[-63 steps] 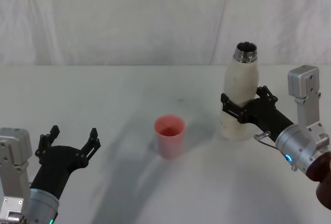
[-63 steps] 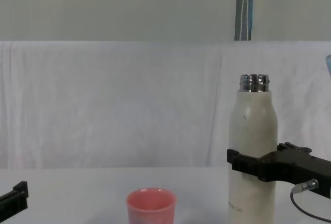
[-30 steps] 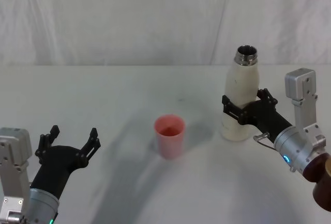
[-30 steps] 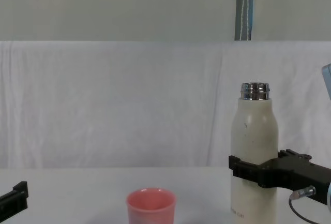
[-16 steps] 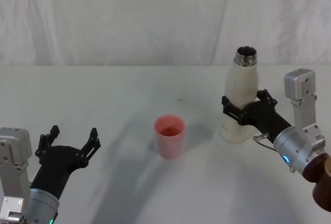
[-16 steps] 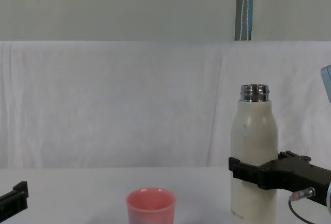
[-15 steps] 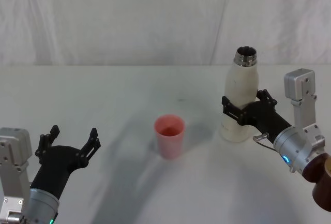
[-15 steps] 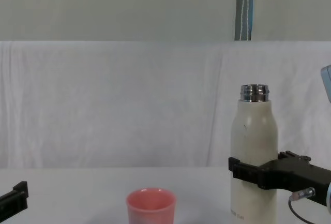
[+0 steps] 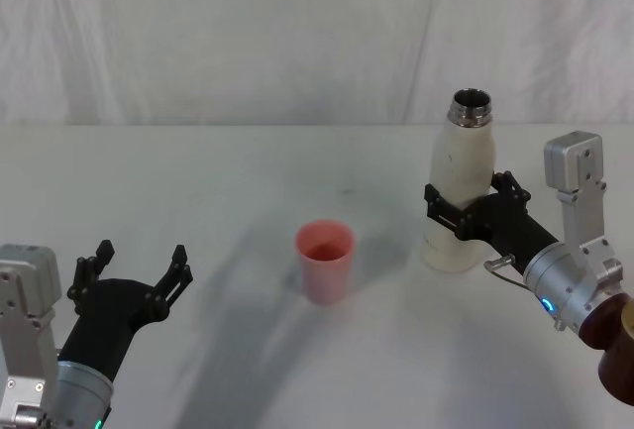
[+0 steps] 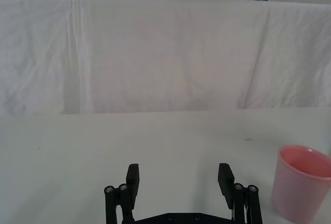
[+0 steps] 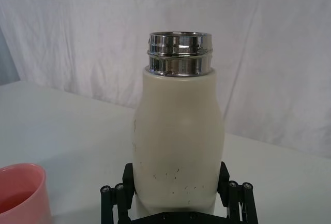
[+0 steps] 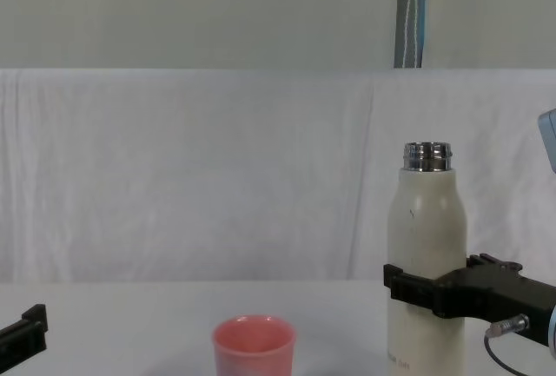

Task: Grasp the thermos with one hand and pour water into the cup lid.

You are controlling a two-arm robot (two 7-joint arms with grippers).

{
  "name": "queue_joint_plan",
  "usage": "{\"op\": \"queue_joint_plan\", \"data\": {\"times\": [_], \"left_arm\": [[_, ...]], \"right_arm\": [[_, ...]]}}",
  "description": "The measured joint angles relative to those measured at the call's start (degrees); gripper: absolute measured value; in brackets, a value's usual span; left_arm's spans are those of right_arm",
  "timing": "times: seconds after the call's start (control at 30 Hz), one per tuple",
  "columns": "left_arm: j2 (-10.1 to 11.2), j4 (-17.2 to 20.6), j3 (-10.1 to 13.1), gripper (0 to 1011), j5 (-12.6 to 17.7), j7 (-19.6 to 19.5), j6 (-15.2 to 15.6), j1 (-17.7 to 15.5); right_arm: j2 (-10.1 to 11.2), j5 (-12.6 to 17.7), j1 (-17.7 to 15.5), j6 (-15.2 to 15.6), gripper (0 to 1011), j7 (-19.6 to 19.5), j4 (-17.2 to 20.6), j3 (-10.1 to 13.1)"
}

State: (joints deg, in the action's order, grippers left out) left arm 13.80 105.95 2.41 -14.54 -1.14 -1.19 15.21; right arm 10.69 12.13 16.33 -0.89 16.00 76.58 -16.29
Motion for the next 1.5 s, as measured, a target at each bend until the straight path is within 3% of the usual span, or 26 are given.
{"op": "queue_joint_plan", "data": {"times": [0.13,1.17,1.5], "left_arm": [[0.0,0.0,0.0,1001,0.0,0.0,0.0,0.0],[0.0,0.0,0.0,1001,0.0,0.0,0.0,0.0],[0.0,0.0,0.0,1001,0.0,0.0,0.0,0.0]], "right_arm": [[0.0,0.0,0.0,0.0,1001,0.0,0.0,0.0],[0.0,0.0,0.0,0.0,1001,0.0,0.1,0.0],[1.0,0.4,-2.0,0.7,1001,0.2,2.0,0.6]]}}
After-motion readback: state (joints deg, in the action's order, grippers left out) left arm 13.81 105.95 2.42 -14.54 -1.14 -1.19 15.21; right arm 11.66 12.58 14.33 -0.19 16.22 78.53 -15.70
